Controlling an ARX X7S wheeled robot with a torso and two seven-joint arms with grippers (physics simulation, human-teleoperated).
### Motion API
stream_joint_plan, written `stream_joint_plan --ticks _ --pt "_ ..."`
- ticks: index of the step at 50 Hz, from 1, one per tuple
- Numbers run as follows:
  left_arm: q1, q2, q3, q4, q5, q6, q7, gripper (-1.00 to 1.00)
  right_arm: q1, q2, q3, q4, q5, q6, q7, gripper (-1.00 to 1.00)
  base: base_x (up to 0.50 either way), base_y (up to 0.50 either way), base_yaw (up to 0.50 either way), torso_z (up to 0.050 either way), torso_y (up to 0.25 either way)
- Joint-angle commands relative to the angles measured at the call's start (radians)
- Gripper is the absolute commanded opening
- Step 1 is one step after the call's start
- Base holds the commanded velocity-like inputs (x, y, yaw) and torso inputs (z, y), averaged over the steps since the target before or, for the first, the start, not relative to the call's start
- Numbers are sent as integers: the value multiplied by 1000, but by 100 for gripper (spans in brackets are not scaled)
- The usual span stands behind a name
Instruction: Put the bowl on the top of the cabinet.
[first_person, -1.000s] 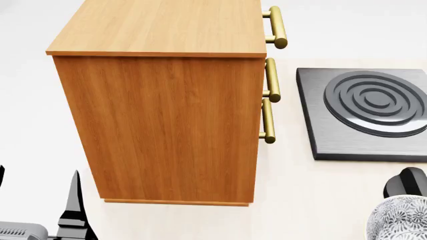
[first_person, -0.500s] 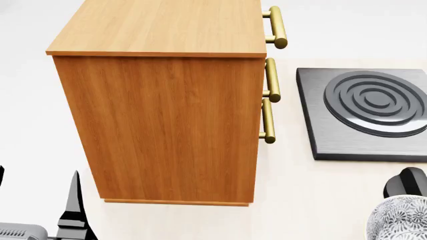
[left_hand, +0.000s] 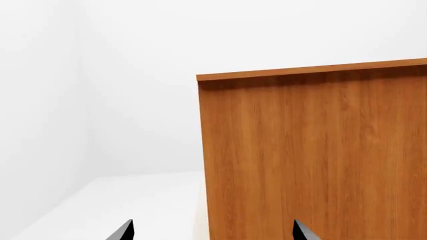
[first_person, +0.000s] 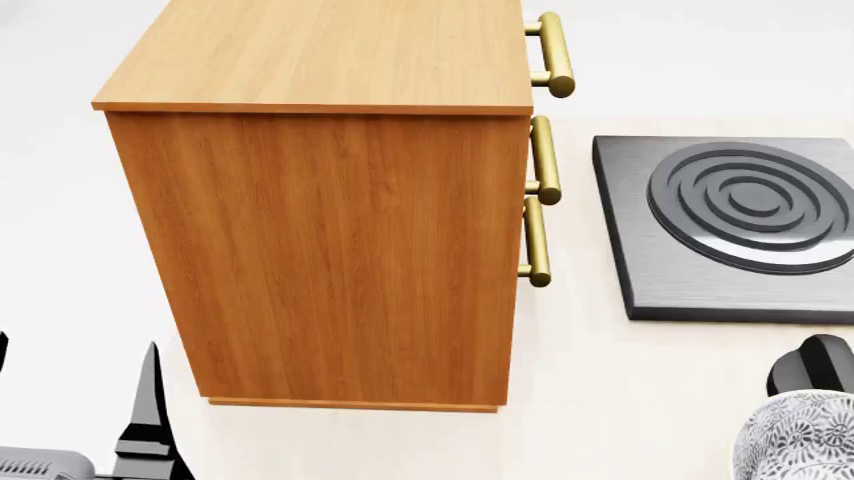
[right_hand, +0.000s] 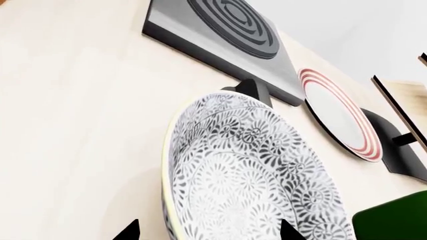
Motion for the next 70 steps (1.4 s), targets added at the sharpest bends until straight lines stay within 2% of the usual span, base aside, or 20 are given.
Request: stream_joint_plan --ticks 1,70 --pt "0 -3 2 3 -2 -1 -4 100 4 -1 -4 14 -1 -12 0 100 0 0 0 0 0" --pt "-6 -17 16 4 -12 -1 -22 100 3 -9 -15 60 0 -48 6 100 0 0 0 0 0"
